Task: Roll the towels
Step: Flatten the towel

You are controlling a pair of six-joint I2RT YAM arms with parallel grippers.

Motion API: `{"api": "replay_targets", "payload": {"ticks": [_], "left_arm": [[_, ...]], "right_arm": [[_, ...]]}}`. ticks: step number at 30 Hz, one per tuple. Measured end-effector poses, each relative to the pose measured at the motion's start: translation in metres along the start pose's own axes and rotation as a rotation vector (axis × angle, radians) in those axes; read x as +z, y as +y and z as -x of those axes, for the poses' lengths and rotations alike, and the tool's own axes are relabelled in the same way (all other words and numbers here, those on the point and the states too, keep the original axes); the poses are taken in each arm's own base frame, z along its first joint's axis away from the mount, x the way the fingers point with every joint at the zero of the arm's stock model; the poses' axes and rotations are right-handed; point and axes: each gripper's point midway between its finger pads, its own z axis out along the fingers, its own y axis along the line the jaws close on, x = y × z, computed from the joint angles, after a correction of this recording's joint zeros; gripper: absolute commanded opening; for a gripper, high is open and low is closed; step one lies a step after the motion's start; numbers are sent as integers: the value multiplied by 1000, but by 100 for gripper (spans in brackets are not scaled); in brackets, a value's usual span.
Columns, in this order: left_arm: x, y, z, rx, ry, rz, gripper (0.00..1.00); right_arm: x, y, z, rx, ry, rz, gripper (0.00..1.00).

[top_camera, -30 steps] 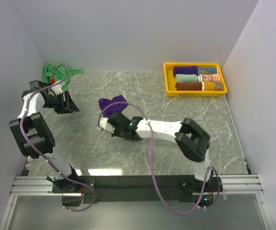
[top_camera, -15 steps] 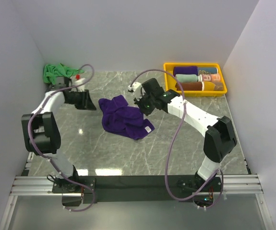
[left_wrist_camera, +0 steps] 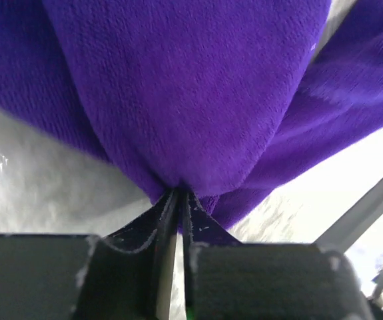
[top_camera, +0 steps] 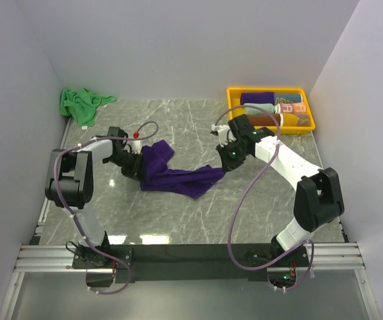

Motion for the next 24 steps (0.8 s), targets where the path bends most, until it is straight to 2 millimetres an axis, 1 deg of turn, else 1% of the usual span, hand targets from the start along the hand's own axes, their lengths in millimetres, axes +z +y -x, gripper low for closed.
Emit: {"api": "replay_targets", "payload": {"ticks": [2,4,7,8,9,10,12,13,15,16,18,19,21,22,23,24], "left_arm": [[-6,1,-12,29,31,33,11],[-11,2,-19,49,52,58,11],[-26,0,-40,83,112,96,15],[-32,-2,-46,96,130,104,21],[-39,-4,-50,111,135,108,26],[-46,-6,-52,129,134,111,36],[-64,-12,-49,165,98,120,45],[-74,-15,-43,181,72,126,49],[-93,-18,-17,215,-3,154,51],[-100,-17,2,236,-46,171,52],[-111,-14,46,266,-133,201,53],[-115,-11,72,278,-181,218,54],[-114,-2,109,268,-234,237,54],[-110,6,130,256,-259,249,52],[-104,13,146,240,-276,257,51],[-95,21,158,223,-281,263,51]], "right_arm": [[-4,-5,-16,30,26,-6,0],[-10,-12,-27,54,43,-19,0],[-24,-30,-42,91,57,-61,0],[-28,-37,-45,101,59,-76,0],[-32,-44,-47,107,59,-92,0],[-35,-51,-50,109,61,-107,0],[-42,-62,-55,105,68,-140,0],[-44,-65,-58,97,74,-149,0],[-46,-67,-61,77,82,-158,0],[-47,-66,-63,70,88,-159,0],[-47,-66,-69,60,107,-158,0],[-47,-66,-72,58,117,-159,0],[-47,-67,-74,54,127,-167,0],[-48,-67,-74,53,127,-170,0],[-48,-68,-74,52,127,-173,0],[-49,-68,-74,52,127,-174,0]]}}
